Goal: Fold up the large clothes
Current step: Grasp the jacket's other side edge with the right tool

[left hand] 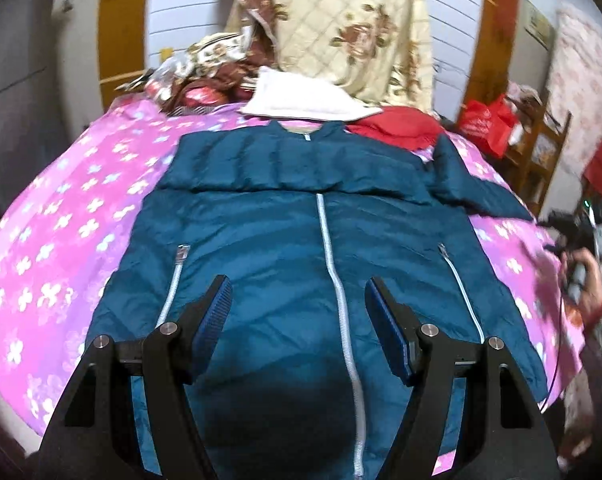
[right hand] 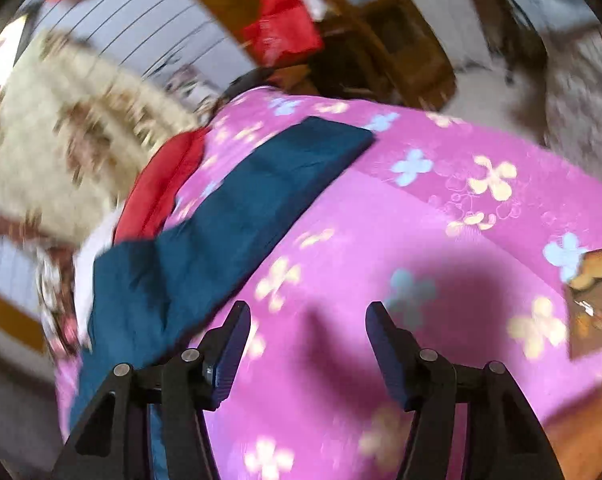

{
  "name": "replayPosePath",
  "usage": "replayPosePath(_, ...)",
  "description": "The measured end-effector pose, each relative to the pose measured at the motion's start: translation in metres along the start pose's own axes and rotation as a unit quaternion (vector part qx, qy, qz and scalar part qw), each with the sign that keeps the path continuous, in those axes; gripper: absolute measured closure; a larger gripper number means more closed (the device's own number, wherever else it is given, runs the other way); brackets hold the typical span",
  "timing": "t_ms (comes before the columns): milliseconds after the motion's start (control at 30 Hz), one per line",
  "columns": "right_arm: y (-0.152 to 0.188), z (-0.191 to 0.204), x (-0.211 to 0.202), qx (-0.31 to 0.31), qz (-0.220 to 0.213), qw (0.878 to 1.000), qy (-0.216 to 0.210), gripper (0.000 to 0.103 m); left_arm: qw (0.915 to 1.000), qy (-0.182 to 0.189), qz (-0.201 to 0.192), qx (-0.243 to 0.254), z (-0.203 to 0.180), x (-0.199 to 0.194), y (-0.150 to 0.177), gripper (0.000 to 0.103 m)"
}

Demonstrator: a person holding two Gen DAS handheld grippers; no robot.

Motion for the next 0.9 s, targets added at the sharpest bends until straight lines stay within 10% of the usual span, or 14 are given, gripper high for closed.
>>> replayPosePath(400,-0.067,0.021,0.082,0.030,-0.014,0.999,0.001,0.044,0.9988,-0.025,0.040,-0.015,-0.003,0.045,0.004,0.034)
replayPosePath(500,-0.072,0.033,0.100,0.006,0.006,1.000,0.027,0.095,0.9979,-0.034,0.048,-0.028,0.006,0.054,0.006,0.034)
replayPosePath(533,-0.073,0.031,0.103,0.009,0.015,0.999,0.029,0.096,0.9975,-0.038,0.050,-0.033,0.009,0.056,0.008,0.034)
replayPosePath(900,-0.130,0.039,-0.034,0.009,-0.119,0.989,0.085,0.103,0.9930,-0.018,0.036,-0.111,0.060,0.046,0.015,0.034)
Point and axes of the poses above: each gripper's, at about its wrist camera, not at the fingertips, and x roughly the way its jaws point, z to its left, y to its underside, the point moved 6 cm from there along x, roughly the way its jaws point, and after that the axes turned 7 degrees about y, right-handed, at the moved point
